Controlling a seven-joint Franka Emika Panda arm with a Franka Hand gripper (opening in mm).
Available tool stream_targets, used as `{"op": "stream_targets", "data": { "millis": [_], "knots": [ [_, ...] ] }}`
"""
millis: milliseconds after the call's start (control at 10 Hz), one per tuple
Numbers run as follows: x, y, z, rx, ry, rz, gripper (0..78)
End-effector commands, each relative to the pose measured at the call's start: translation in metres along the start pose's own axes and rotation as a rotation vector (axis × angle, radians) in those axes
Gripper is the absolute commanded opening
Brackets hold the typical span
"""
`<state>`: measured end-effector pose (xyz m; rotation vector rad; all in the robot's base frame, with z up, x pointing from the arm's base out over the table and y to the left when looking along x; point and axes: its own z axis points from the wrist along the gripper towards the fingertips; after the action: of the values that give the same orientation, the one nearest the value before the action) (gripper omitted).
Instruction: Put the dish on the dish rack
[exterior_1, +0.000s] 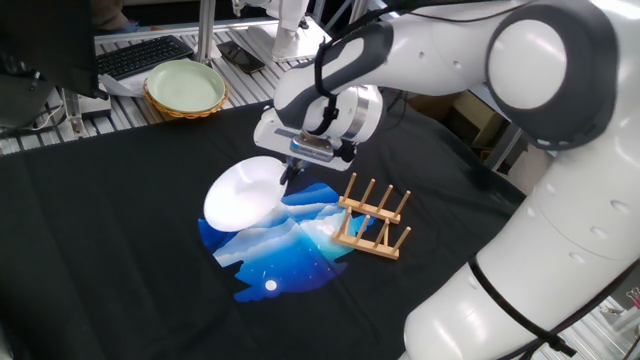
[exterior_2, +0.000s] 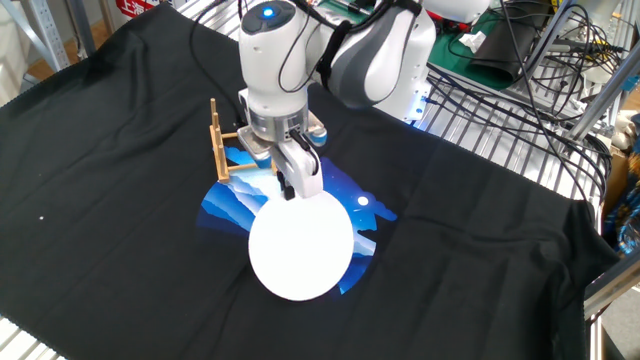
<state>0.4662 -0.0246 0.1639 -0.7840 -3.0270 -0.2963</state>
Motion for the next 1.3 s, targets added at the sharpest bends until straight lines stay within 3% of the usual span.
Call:
{"op": "stream_targets", "data": {
  "millis": [100, 400, 1000, 1300],
  "knots": [
    [-0.001, 0.002, -0.015, 0.030, -0.002, 0.000, 1.1],
    [-0.001, 0.005, -0.031, 0.041, 0.014, 0.001, 1.1],
    [0.002, 0.003, -0.048, 0.129, 0.004, -0.044, 1.1],
    [0.001, 0.000, -0.063, 0.140, 0.020, -0.051, 1.1]
  ]
}}
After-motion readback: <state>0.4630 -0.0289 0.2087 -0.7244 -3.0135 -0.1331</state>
